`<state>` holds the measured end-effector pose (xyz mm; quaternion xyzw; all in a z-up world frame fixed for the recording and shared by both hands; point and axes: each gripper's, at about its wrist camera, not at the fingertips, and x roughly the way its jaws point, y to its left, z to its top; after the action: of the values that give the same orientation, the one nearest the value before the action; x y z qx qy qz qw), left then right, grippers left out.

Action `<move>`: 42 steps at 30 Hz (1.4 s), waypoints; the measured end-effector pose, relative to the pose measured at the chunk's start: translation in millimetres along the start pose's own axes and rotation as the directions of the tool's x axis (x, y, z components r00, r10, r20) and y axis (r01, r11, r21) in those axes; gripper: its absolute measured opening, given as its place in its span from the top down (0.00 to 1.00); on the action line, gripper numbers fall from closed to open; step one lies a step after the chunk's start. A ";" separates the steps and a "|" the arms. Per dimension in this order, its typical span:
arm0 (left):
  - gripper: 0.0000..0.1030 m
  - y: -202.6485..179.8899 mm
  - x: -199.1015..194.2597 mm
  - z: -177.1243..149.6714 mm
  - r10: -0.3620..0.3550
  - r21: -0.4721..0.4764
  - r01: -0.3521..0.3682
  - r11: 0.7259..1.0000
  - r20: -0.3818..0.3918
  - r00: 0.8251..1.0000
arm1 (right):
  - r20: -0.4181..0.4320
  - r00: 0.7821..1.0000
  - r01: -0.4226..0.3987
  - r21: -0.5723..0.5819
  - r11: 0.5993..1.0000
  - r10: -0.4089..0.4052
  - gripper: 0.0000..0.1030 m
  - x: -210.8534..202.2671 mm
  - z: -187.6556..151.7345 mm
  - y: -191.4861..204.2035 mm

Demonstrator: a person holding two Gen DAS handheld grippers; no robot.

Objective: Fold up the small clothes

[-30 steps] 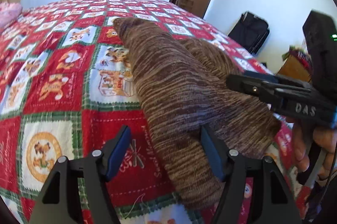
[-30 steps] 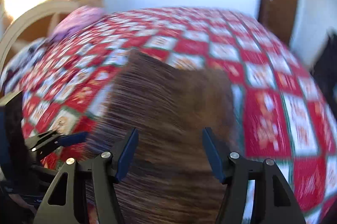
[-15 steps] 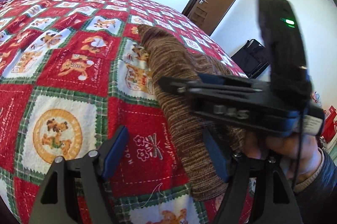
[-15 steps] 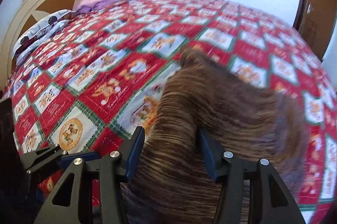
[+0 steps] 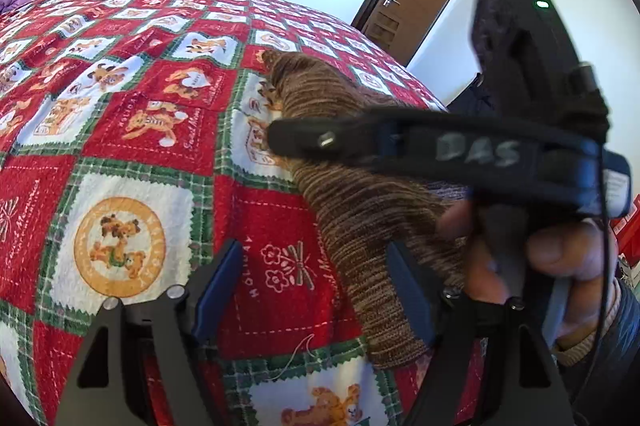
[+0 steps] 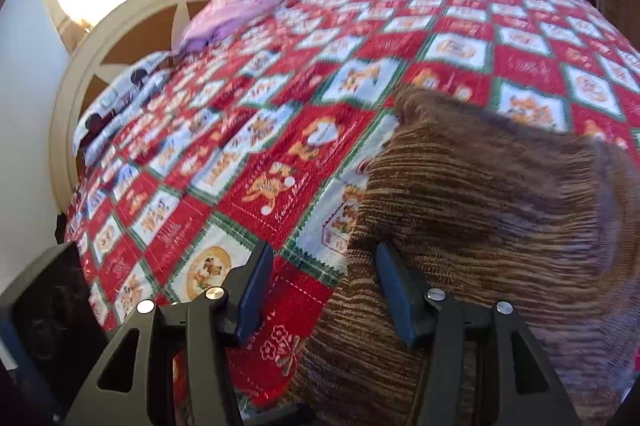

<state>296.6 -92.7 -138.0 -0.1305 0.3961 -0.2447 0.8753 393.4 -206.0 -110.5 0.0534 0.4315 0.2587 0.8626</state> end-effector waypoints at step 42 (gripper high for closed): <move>0.00 -34.9 18.5 0.0 0.157 0.186 -0.138 0.973 -0.089 0.984 | 0.049 0.964 0.246 0.196 0.949 -0.260 0.46 -91.2 -23.0 -151.5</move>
<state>295.7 -132.1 -134.9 -0.0085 0.4256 -0.2202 0.8777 391.3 -384.2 -107.3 0.0885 0.4250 0.1021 0.8950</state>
